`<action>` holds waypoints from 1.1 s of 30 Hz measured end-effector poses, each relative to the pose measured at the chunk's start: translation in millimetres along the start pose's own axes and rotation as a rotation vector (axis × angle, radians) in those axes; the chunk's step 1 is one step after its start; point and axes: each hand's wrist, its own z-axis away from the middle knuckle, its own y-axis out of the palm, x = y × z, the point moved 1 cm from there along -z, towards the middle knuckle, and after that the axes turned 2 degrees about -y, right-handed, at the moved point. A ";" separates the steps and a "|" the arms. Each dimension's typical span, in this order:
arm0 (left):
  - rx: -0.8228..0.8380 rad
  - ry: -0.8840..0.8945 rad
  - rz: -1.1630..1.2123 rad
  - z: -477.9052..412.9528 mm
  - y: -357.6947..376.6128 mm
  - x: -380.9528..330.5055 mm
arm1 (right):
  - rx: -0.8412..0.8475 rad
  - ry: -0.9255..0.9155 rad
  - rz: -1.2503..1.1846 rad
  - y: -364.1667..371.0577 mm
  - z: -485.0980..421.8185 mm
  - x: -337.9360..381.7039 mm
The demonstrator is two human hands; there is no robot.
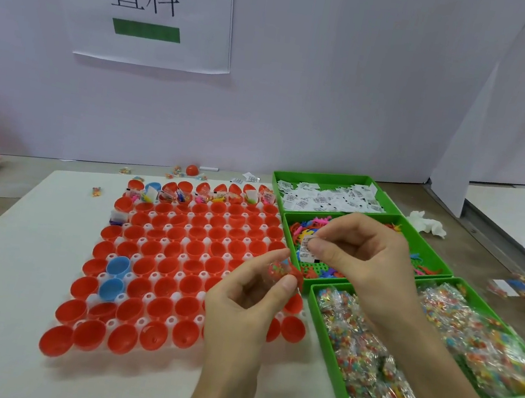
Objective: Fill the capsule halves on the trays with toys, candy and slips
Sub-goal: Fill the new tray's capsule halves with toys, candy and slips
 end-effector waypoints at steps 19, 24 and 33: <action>-0.078 0.070 -0.129 -0.9 -4.8 3.0 | 0.328 0.176 0.150 0.5 3.9 4.8; -0.086 0.005 -0.072 -1.7 -4.0 2.0 | 0.280 0.211 0.048 5.3 5.3 3.2; -0.016 -0.183 0.253 -2.4 -0.6 -0.5 | 0.203 0.211 0.082 6.0 5.0 -0.3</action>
